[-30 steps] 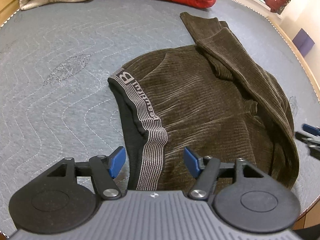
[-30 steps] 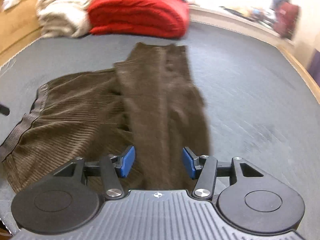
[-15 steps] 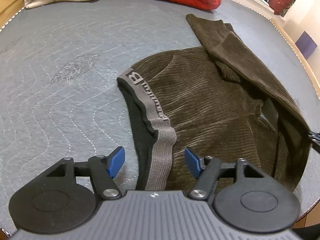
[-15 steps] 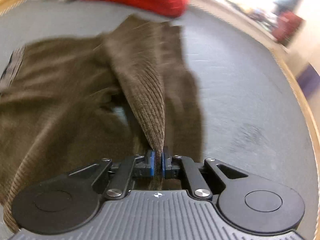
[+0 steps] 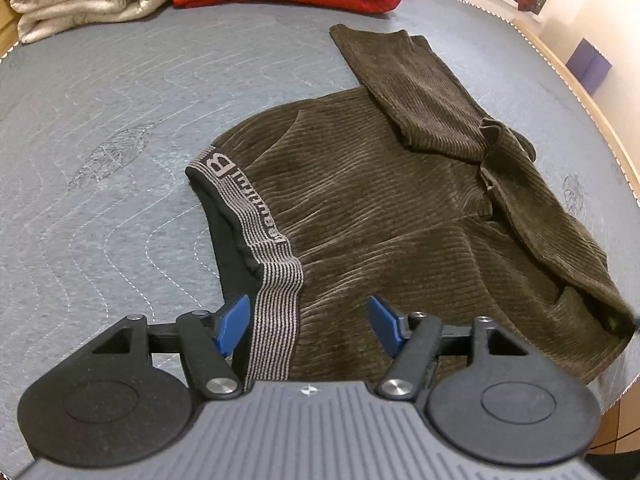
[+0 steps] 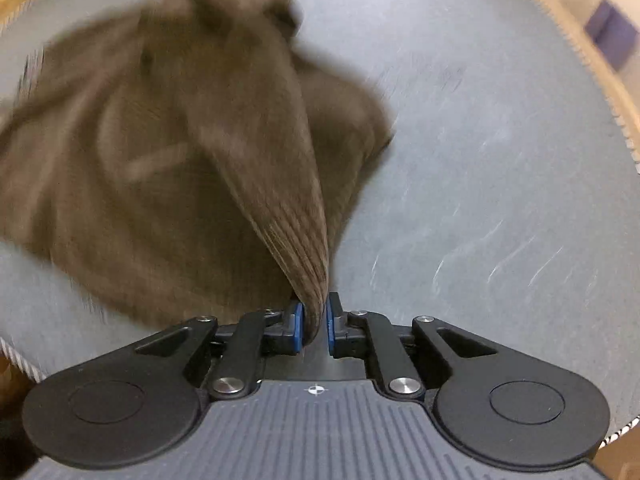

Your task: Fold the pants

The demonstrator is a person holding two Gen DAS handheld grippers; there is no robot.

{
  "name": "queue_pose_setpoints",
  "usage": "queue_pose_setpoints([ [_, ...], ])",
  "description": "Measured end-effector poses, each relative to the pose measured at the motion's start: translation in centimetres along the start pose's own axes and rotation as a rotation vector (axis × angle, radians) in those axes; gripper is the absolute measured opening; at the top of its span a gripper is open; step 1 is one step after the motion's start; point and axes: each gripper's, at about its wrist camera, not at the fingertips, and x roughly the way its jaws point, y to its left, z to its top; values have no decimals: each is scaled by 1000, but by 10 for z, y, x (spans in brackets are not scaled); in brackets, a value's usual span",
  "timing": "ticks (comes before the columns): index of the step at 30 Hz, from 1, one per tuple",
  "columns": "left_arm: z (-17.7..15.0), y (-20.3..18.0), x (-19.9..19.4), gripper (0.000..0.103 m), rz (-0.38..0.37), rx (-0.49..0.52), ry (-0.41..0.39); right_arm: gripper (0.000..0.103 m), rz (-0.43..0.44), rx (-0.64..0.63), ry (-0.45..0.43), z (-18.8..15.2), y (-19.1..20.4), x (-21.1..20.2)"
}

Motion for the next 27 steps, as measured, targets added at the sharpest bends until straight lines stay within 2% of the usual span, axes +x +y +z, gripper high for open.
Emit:
queue_pose_setpoints([
  [3,1,-4,4,72,7,13,6,30,-29,90,-140,25,0,-14],
  [6,0,-6,6,72,14,20,13,35,-43,30,-247,46,24,-16],
  [8,1,-6,7,72,13,17,14,40,-24,-15,-278,63,47,-9],
  [11,2,-5,6,72,8,7,9,46,13,-100,-272,83,83,13],
  [17,0,7,4,73,6,-20,14,47,-31,-364,-198,110,174,64],
  [20,-1,15,2,73,-1,-35,18,47,-48,-405,-177,117,199,82],
  [24,1,28,1,73,0,-56,16,47,-134,-444,-151,126,223,113],
  [25,1,31,1,73,3,-60,14,44,-144,-444,-147,127,224,120],
  [26,2,35,0,73,5,-62,11,37,-151,-442,-140,128,224,124],
  [27,3,39,0,73,9,-64,10,26,-153,-432,-138,130,224,129],
])
